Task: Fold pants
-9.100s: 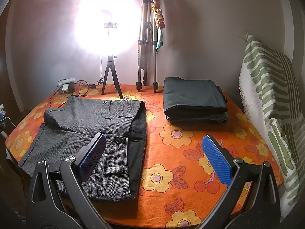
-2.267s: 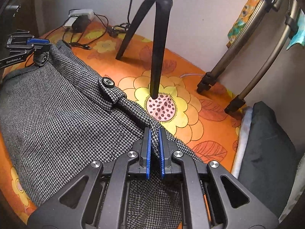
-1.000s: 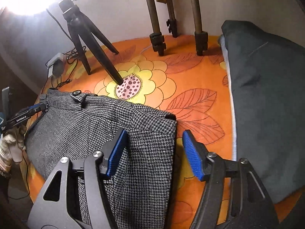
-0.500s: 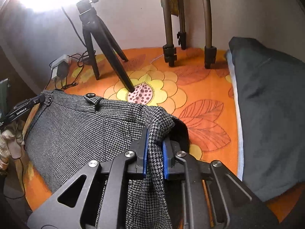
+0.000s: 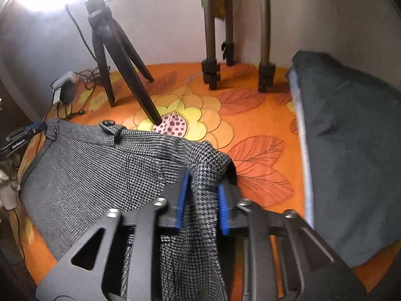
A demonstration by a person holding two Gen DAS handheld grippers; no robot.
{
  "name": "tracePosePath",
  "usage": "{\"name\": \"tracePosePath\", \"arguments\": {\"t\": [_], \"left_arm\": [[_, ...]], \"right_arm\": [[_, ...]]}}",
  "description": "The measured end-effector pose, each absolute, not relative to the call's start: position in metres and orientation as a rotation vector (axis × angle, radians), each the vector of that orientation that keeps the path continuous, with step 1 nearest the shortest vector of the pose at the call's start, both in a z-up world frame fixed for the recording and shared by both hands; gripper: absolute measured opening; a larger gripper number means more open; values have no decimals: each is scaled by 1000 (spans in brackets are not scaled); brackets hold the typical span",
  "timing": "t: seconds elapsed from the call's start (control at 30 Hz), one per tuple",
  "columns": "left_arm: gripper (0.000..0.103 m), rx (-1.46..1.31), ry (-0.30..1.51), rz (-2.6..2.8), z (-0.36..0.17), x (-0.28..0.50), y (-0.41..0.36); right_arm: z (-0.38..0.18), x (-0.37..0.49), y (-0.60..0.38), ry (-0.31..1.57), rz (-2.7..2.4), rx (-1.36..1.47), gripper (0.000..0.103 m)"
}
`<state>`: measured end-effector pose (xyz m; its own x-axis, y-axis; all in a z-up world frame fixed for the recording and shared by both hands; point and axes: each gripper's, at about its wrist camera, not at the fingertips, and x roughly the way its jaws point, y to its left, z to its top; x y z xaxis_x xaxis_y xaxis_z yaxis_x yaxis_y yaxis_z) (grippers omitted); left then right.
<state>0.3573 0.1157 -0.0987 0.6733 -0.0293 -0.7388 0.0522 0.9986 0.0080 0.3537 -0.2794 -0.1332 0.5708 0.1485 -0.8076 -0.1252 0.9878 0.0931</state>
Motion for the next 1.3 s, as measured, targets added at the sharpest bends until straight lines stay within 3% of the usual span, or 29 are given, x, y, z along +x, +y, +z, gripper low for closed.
{"name": "tracePosePath", "arguments": {"t": [0.13, 0.23, 0.6, 0.73, 0.87, 1.07, 1.3], "left_arm": [[26, 18, 802, -65, -77, 328, 129], [43, 42, 807, -107, -68, 298, 133], [44, 324, 871, -355, -97, 186, 76], [43, 330, 906, -444, -111, 179, 54], [43, 331, 914, -461, -120, 187, 40], [43, 395, 892, -478, -125, 191, 21], [49, 597, 817, -471, -139, 188, -7]], "right_arm": [[-104, 322, -280, 895, 174, -27, 37], [-88, 290, -271, 873, 266, -35, 37], [-122, 192, -227, 930, 422, -221, 37], [-131, 193, -206, 961, 496, -246, 36], [-141, 197, -179, 989, 556, -289, 29], [-157, 211, -157, 1035, 594, -299, 29], [-140, 239, -166, 1014, 589, -199, 21]]}}
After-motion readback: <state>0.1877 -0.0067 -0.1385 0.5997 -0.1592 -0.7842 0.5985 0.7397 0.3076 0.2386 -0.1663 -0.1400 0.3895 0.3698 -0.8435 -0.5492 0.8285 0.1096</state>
